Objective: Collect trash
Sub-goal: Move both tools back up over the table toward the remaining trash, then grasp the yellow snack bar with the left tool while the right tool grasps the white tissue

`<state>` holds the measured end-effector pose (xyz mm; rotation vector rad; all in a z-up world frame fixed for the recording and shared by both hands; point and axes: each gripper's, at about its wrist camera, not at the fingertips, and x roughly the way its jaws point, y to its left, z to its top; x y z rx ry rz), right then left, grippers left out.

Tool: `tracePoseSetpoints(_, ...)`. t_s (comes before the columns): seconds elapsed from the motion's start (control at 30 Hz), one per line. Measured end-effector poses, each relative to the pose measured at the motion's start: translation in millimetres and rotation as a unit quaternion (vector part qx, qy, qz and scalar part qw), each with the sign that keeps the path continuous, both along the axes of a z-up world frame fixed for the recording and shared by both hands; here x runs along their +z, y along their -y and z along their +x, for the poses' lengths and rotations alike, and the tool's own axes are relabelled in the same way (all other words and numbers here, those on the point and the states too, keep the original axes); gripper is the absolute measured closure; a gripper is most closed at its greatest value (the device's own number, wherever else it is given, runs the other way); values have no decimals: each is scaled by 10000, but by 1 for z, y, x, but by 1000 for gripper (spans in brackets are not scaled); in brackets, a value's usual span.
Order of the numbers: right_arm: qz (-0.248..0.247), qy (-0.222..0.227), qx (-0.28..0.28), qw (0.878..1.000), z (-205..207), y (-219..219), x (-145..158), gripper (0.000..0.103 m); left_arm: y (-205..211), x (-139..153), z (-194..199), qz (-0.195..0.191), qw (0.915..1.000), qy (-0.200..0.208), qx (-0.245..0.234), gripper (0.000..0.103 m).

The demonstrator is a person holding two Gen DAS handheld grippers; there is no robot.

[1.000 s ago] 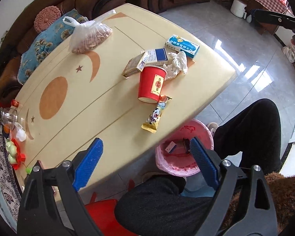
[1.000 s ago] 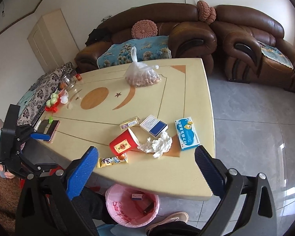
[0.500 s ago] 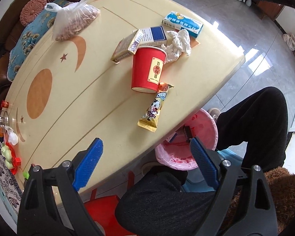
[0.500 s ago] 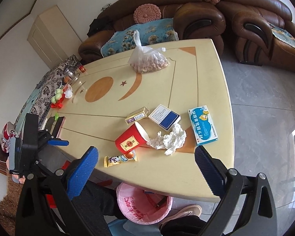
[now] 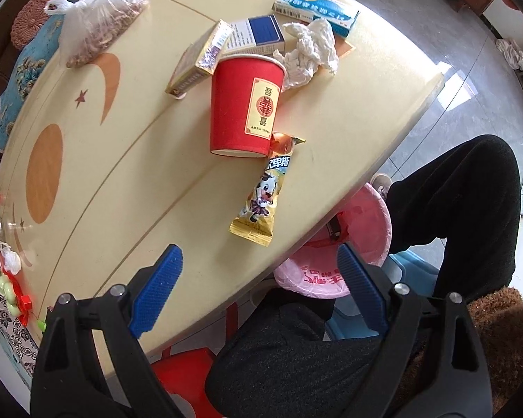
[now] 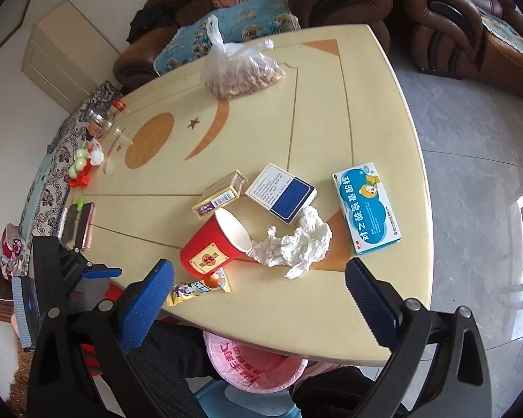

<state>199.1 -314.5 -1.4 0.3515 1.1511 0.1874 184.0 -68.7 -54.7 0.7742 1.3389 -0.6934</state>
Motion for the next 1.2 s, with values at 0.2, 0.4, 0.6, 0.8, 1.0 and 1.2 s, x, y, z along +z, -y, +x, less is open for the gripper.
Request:
tracePoseSetpoints(0.2,-17,-407,6,9992,24,-5,-32,7,4,-12,8,66,9999,-130,-12,15)
tracePoseSetpoints(0.4,-29,-746,4,9972,40,-9,-60,7,6,-25,16,129,9996,-263,8,15)
tracePoseSetpoints(0.6,-52,-1007,-31,9949,50,-10,-83,7,9,-39,20,208,9991,-380,-9,15)
tracePoseSetpoints(0.8,-45,-1212,-57,9926,59,-11,-103,7,14,-47,22,217,9988,-443,-49,15)
tracePoseSetpoints(1.0,-85,-1357,-78,9907,68,-13,-118,7,18,-55,28,201,9982,-560,-16,15)
tracePoseSetpoints(1.2,-55,-1473,-67,9891,74,-14,-129,7,21,-61,28,217,9977,-635,-47,15)
